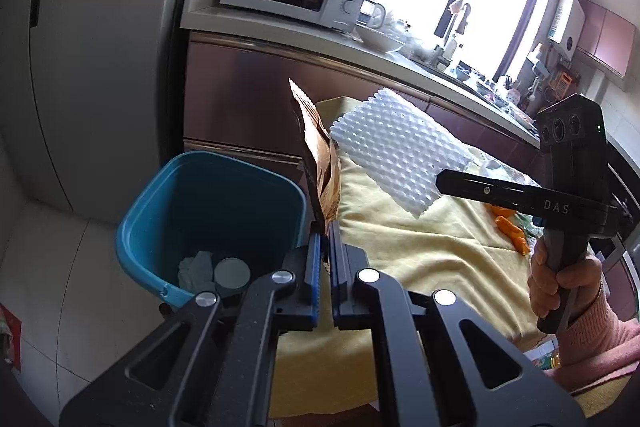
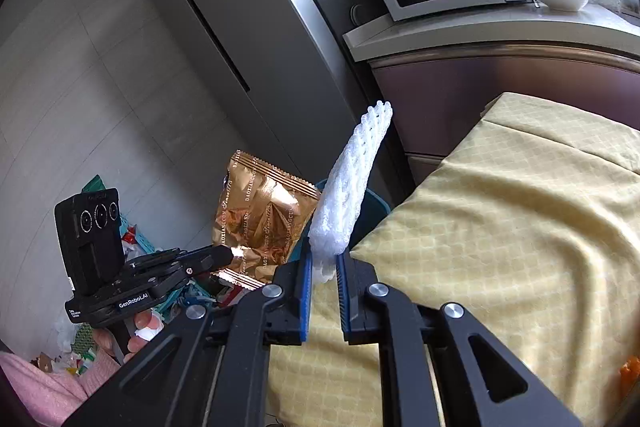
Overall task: Collect trash
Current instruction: 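Carry both foam nets to the teal bin and release them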
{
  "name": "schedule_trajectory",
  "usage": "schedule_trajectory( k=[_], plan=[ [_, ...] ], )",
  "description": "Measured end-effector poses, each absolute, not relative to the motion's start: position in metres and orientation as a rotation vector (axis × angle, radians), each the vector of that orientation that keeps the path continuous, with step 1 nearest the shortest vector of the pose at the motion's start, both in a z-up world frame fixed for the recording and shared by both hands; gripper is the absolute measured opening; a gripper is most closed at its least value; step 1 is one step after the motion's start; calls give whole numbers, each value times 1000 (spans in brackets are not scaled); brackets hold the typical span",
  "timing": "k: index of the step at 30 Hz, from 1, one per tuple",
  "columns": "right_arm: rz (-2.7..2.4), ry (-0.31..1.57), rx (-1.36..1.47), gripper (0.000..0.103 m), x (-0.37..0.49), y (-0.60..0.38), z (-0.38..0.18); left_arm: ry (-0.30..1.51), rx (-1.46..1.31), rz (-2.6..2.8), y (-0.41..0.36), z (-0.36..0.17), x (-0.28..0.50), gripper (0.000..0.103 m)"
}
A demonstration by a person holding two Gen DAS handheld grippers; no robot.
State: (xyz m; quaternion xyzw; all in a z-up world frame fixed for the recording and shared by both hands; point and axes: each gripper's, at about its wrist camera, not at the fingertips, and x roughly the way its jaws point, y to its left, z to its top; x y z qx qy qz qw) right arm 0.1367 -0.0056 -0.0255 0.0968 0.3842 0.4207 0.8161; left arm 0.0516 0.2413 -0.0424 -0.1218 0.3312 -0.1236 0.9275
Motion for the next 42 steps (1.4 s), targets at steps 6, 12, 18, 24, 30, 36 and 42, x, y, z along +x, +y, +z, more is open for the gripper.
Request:
schedule_trajectory(
  k=[6,12,18,24,30,36,42],
  plan=[
    [939,884,161,10,147,39,-38,727,-268,-169,270,-63,64,4],
    [948,960,110,10,157,74,-55,776,-280,-114,284,-85,81,4],
    [926,1020,87,12,168,98,-71,819,-302,-78,292,-106,99,4],
    [892,1068,82,20,175,109,-83,861,-316,-57,290,-125,117,7],
    [886,1056,73,24,170,108,-81,900,-335,-36,287,-145,132,18],
    [889,1043,92,26,162,98,-76,894,-352,-34,283,-149,131,22],
    [896,997,106,28,152,82,-65,827,-334,-52,275,-126,114,27]
  ],
)
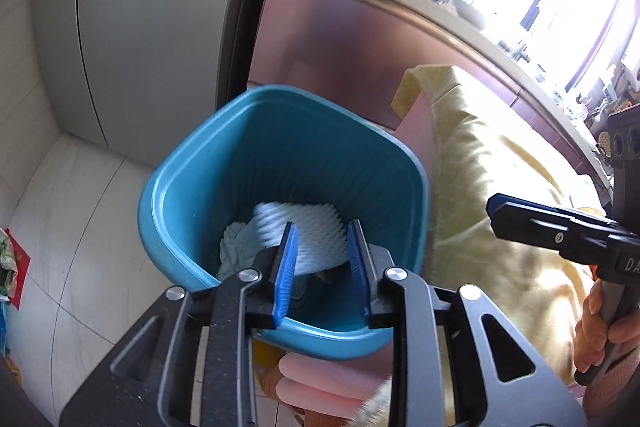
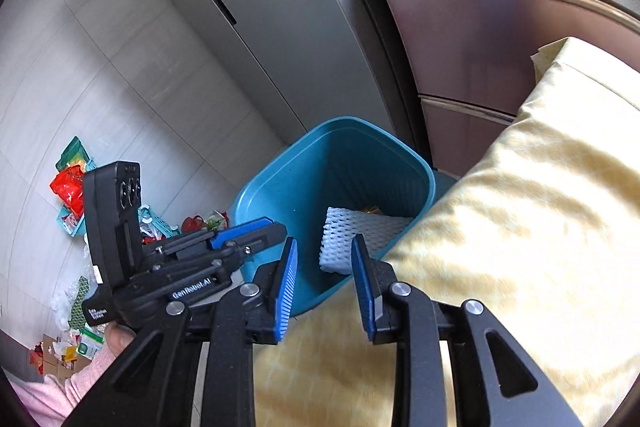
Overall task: Collect trash
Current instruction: 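Carry both foam nets to the teal bin and release them, then return both tools to the table over the remaining trash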
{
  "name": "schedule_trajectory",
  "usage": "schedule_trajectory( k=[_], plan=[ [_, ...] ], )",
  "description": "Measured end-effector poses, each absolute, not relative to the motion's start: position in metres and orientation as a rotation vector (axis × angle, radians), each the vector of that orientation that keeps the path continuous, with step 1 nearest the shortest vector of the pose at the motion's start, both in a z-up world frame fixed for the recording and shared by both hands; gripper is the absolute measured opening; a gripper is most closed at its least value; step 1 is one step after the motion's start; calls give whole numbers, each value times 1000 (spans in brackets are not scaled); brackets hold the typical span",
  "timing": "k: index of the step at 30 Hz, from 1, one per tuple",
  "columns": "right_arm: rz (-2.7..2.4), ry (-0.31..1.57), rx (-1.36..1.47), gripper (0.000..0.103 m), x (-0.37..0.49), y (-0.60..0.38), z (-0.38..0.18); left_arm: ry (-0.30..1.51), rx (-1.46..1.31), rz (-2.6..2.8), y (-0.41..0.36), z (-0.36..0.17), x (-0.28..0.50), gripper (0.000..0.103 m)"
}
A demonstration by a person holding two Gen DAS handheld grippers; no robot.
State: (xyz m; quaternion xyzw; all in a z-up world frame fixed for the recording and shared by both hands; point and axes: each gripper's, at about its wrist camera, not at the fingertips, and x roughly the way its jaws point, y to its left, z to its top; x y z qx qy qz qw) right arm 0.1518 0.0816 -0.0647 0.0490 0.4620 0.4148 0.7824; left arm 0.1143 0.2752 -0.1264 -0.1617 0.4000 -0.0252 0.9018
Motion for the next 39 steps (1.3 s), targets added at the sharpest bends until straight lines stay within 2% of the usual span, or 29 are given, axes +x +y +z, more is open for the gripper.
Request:
schedule_trajectory(
  k=[4,9,16,23,35,39],
  plan=[
    [886,942,119,33,137,63,-49,763,-298,-104,256,-102,101,31],
    [861,851,120,33,118,31,-23,692,-217,-232,214,-72,83,39],
    [778,751,141,37,89,-36,3,649,-135,-466,137,-50,66,44],
    [593,710,193,39,60,-125,3,678,-99,-684,58,-51,56,50],
    [210,708,366,43,9,-273,-32,784,-59,-930,-47,-72,49,61],
    [140,717,398,52,2,-301,-44,832,-47,-957,-70,-81,56,62]
  ],
)
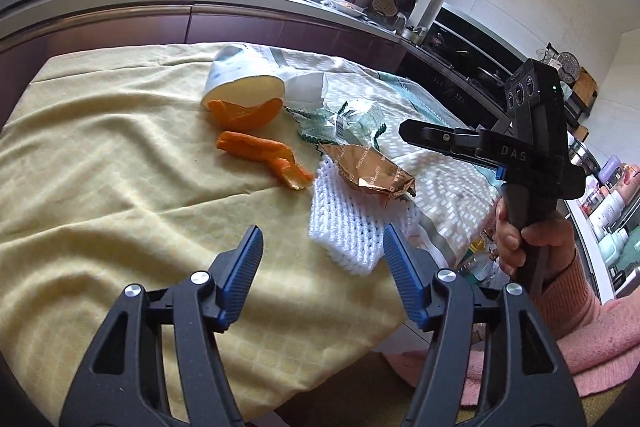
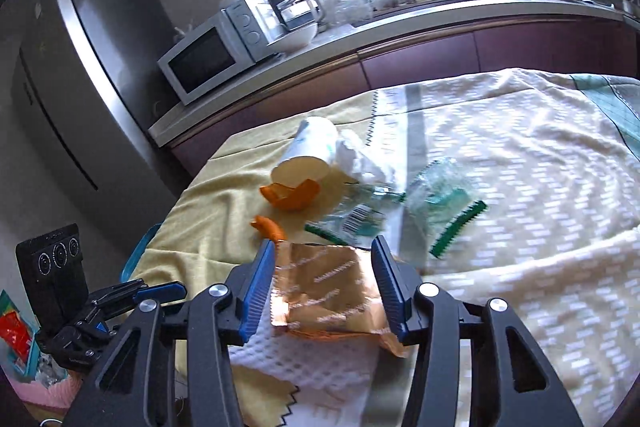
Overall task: Collect trash
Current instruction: 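Return both tools to the table over the remaining trash, then grasp a white foam net with the left tool while the right tool grasps the gold wrapper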
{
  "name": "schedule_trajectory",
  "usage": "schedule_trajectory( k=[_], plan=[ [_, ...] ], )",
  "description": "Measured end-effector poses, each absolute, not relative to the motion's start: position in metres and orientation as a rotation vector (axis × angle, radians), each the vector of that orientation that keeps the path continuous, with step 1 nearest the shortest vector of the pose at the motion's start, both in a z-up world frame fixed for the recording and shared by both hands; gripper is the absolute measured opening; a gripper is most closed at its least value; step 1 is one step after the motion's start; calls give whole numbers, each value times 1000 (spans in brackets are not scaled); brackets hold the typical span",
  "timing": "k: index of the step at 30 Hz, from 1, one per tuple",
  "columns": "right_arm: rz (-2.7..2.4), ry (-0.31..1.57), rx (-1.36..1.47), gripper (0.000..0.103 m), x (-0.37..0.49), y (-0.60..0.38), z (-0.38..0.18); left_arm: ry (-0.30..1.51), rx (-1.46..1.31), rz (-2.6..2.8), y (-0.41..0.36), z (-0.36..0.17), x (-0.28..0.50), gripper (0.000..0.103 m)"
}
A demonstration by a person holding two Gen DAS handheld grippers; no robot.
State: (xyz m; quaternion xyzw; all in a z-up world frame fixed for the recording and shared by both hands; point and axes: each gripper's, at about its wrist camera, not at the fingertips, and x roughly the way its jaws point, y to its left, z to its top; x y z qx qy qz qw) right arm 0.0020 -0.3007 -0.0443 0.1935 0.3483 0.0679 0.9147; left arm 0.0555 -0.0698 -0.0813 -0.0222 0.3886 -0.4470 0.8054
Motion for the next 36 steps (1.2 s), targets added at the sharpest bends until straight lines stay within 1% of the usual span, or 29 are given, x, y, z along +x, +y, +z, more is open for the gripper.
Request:
schedule_trajectory(
  k=[4,7,10,13,14,15,16,17,18,19,20,21,22,24,28,36],
  plan=[
    [131,753,444,56,-3,-315,-62,882,-33,-966,-87,-91,60,62],
    [147,784,486,56,-3,-319,-75,914,-13,-973,-98,-97,62,62],
    [164,801,524,59,-5,-321,-83,942,-4,-989,-110,-102,63,59],
    [186,810,548,59,-5,-319,-88,952,6,-991,-116,-105,64,57],
    [195,810,555,59,-5,-318,-89,952,3,-996,-118,-105,64,53],
    [198,810,555,59,-5,-318,-89,959,-4,-1004,-118,-106,65,47],
    [202,810,554,58,-5,-317,-89,967,-9,-1010,-119,-106,65,44],
    [209,810,556,57,-5,-316,-89,972,-8,-1005,-120,-107,66,37],
    [215,813,556,52,-4,-316,-90,974,-6,-1002,-120,-108,65,33],
    [217,817,554,47,-3,-316,-91,976,-7,-1000,-121,-108,66,32],
    [217,816,554,45,-3,-317,-92,978,-12,-1003,-122,-108,67,27],
    [216,815,556,41,-4,-317,-92,978,-17,-1006,-122,-108,67,24],
    [214,815,557,35,-4,-318,-93,974,-17,-1003,-122,-108,67,22],
    [211,813,561,30,-5,-319,-94,967,-14,-998,-121,-106,65,16],
    [226,796,554,24,-9,-319,-90,952,-13,-1005,-119,-104,64,14],
    [239,732,533,20,-15,-320,-68,900,-10,-1022,-109,-95,56,12]
  ],
)
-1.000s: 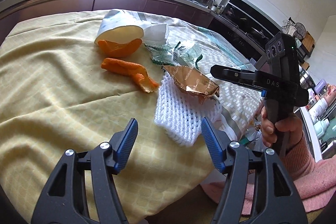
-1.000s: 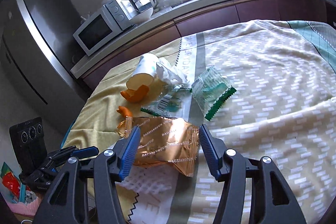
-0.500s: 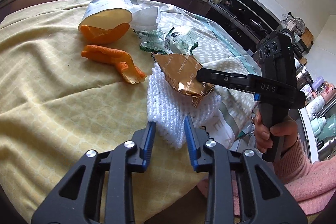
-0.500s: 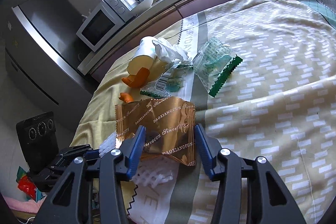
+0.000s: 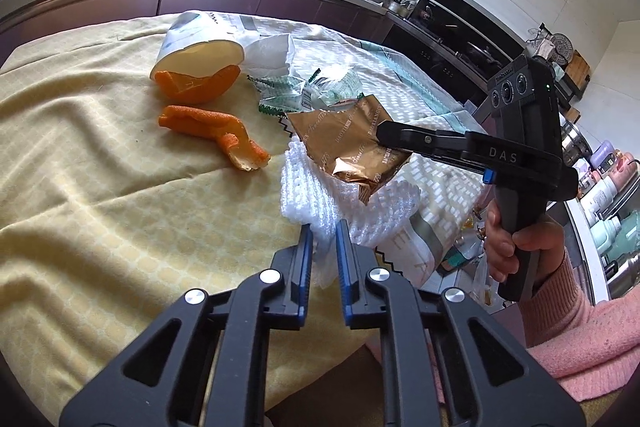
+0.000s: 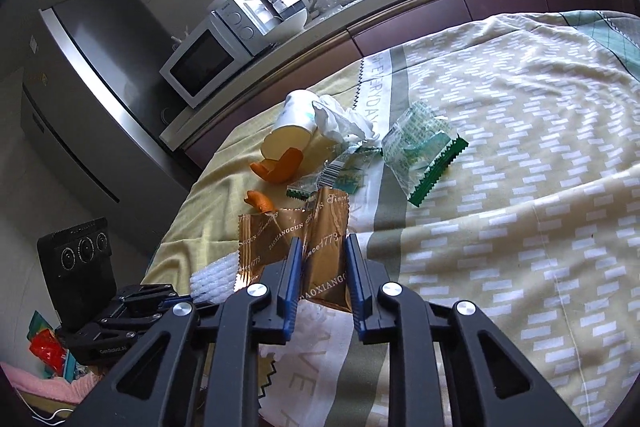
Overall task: Collect trash
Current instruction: 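Grasp a white foam net with the left tool while the right tool grasps the gold wrapper, then carry the foam net and gold wrapper over the teal bin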
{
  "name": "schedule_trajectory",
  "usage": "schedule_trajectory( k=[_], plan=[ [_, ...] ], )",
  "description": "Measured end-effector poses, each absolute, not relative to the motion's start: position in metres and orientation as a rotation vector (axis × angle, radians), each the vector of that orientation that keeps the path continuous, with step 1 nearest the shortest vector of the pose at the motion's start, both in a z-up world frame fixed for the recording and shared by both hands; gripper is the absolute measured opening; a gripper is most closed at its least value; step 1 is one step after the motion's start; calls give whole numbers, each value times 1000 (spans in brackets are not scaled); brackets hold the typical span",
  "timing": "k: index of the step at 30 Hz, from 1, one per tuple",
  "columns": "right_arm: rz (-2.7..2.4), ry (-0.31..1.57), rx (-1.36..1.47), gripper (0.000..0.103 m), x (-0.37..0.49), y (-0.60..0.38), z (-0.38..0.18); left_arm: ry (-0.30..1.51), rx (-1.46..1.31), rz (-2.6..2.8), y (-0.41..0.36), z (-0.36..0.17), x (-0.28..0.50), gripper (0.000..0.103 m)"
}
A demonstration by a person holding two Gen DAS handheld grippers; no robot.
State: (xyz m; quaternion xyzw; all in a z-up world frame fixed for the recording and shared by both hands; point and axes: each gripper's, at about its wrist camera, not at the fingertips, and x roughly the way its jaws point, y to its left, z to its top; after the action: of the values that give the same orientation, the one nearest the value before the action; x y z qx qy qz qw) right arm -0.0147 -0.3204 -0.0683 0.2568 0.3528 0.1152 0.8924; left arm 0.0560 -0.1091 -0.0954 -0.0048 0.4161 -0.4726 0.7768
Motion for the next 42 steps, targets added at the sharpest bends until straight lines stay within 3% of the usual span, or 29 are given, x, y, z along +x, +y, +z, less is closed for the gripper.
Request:
schedule_trajectory(
  k=[15,42],
  plan=[
    [332,654,510,20,2,-296,-36,797,-37,-926,-41,-71,41,12],
    [640,692,436,20,80,-173,-19,712,-113,-594,86,-50,39,12]
  ],
)
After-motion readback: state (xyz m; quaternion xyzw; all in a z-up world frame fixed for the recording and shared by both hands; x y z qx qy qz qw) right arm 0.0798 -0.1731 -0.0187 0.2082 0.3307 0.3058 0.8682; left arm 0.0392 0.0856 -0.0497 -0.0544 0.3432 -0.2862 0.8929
